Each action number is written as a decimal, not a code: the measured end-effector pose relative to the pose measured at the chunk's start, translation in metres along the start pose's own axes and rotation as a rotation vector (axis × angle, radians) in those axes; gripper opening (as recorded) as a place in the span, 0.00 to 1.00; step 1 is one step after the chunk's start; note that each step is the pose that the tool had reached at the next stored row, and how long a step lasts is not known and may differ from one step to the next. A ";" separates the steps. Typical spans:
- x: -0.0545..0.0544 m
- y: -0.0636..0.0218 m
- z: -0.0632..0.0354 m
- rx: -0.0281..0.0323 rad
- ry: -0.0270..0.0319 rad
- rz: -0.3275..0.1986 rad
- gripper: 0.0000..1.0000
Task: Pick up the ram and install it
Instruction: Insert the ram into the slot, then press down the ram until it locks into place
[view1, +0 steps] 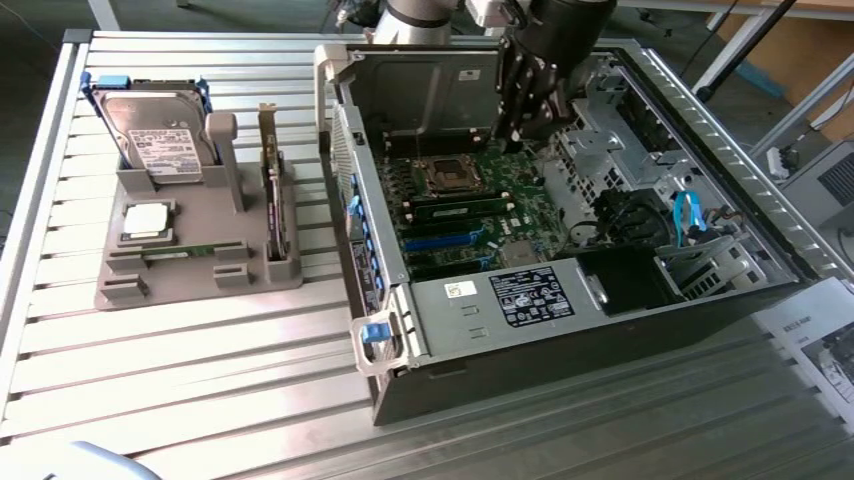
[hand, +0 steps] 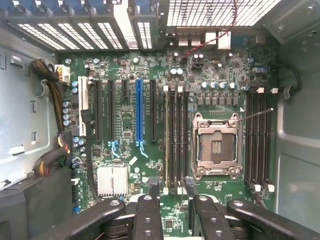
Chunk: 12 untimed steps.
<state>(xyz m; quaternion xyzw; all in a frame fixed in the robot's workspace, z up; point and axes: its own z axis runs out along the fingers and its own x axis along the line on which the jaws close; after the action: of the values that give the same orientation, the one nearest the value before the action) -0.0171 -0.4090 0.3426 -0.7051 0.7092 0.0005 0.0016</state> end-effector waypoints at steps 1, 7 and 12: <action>0.000 0.0000 -0.0026 0.0001 -0.0002 0.000 0.31; 0.000 0.0000 -0.0027 0.0000 0.0000 0.000 0.31; 0.000 0.0000 -0.0027 0.0000 0.0000 0.000 0.31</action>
<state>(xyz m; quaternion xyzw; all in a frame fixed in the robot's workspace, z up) -0.0171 -0.4091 0.3452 -0.7051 0.7091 0.0005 0.0016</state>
